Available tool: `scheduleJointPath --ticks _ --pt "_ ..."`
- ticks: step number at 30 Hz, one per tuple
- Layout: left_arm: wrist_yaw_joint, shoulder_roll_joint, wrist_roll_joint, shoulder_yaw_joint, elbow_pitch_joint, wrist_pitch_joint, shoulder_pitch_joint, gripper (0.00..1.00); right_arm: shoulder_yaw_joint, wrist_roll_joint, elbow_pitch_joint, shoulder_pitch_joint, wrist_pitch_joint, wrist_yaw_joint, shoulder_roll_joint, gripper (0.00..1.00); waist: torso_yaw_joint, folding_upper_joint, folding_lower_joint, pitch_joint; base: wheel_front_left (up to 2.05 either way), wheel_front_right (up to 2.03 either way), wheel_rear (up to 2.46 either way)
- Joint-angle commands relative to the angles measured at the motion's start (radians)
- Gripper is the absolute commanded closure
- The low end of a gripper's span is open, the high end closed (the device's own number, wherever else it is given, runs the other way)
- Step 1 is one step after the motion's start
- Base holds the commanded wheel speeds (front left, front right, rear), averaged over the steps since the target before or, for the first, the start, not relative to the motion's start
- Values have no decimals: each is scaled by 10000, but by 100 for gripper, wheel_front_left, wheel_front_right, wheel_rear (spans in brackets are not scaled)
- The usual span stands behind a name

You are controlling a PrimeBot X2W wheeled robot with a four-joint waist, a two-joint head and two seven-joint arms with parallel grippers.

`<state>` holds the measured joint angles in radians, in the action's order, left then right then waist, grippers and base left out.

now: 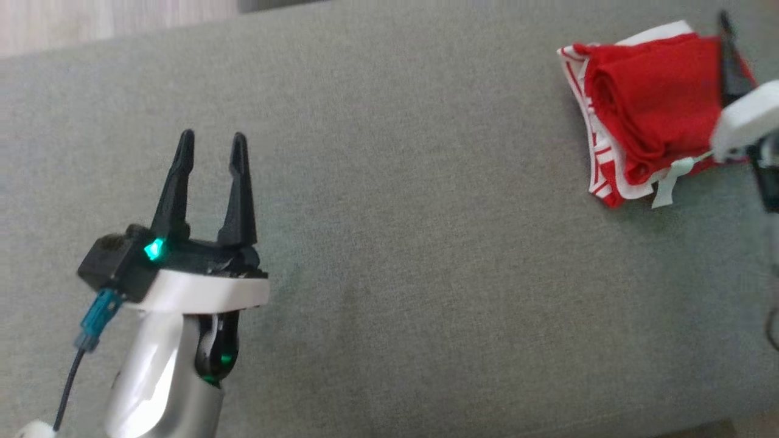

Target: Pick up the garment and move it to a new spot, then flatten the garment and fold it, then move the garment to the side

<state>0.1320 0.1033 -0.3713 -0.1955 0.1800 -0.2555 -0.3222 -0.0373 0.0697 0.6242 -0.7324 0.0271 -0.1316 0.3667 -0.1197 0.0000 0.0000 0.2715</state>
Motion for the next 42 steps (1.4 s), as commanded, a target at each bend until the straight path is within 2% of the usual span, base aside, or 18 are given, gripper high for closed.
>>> scheduleJointPath --ticks 1,9,13,16,22,28,42 --pt "-13 65 -3 487 -342 -63 61 0 -192 -227 -652 -196 200 9 -172 0 34 0 0 -479 0 0 0" --pt "-13 -169 147 1100 -471 -63 814 0 -294 -1146 -2099 880 812 9 -1744 0 359 0 0 -1571 0 0 0" --pt "-13 -262 146 1255 -512 -63 1260 0 -18 -1470 -2488 1904 1358 9 -2640 0 554 0 0 -1998 0 0 0" --pt "-13 -321 210 1393 -509 -63 1611 0 26 -1764 -2583 2800 1789 9 -3028 0 677 0 0 -2238 0 0 0" --pt "-13 -437 205 1670 -358 -63 2268 0 -504 -2407 -2471 4501 2266 9 -3158 0 832 0 0 -2526 0 0 0" --pt "-13 -500 64 1862 -304 -63 2604 0 -657 -2864 -2796 5381 2341 9 -3162 0 850 0 0 -2575 0 0 0" --pt "-13 -527 -19 2016 -110 -63 2621 0 -841 -2901 -3122 5550 2345 9 -3164 0 817 0 0 -2547 0 0 0"
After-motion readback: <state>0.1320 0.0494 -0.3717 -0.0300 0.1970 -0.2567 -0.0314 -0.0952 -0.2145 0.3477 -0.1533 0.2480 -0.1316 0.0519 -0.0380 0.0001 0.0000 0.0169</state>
